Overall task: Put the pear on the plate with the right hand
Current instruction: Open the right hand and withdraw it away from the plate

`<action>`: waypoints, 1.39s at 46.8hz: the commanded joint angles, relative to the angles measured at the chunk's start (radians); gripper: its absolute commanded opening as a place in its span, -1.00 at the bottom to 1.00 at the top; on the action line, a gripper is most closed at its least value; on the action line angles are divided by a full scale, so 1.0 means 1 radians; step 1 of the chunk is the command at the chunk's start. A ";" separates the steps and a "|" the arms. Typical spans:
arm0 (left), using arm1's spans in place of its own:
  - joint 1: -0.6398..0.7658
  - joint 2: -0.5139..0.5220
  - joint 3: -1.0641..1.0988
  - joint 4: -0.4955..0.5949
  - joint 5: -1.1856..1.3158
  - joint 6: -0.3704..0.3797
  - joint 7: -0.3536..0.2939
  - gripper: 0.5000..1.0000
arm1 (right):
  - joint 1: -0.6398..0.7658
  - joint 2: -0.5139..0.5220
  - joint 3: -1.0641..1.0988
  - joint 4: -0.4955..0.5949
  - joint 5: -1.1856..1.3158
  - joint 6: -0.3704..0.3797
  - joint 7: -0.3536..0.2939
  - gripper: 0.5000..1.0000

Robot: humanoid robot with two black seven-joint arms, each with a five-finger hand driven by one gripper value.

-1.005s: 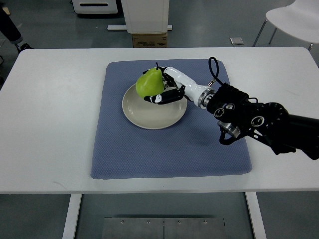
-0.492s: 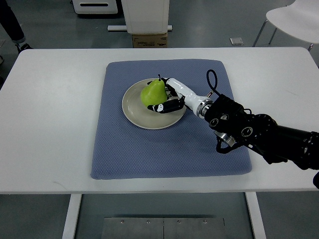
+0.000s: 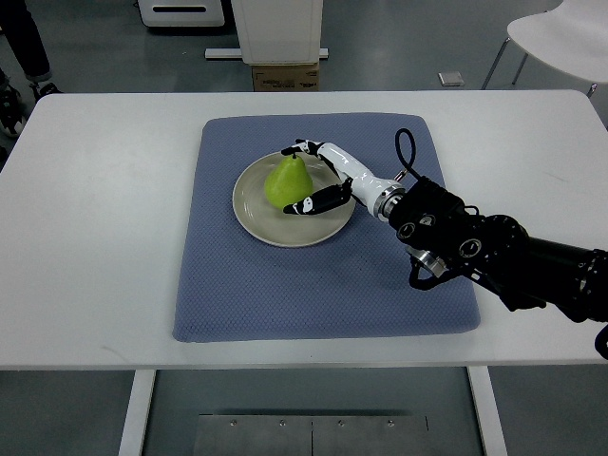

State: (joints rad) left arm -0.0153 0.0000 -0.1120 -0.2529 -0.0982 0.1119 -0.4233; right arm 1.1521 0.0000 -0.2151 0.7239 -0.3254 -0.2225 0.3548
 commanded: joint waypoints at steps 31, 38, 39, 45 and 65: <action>0.000 0.000 0.000 0.000 0.000 -0.001 0.000 1.00 | -0.117 -0.051 0.465 -0.009 0.046 0.003 -0.045 1.00; 0.000 0.000 0.000 0.000 0.000 0.000 0.001 1.00 | -0.146 -0.072 0.588 -0.009 0.235 0.008 -0.063 1.00; 0.000 0.000 0.000 0.000 0.000 0.000 0.001 1.00 | -0.150 -0.077 0.611 -0.009 0.255 0.008 -0.065 1.00; 0.000 0.000 0.000 0.000 0.000 0.000 0.000 1.00 | -0.181 -0.086 0.700 -0.014 0.313 0.011 -0.066 1.00; 0.000 0.000 0.000 0.000 0.000 0.000 0.000 1.00 | -0.324 -0.092 0.905 -0.040 0.342 0.064 -0.082 1.00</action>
State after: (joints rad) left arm -0.0153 0.0000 -0.1120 -0.2529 -0.0981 0.1119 -0.4228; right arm 0.8371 -0.0883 0.6877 0.6835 0.0168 -0.1604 0.2726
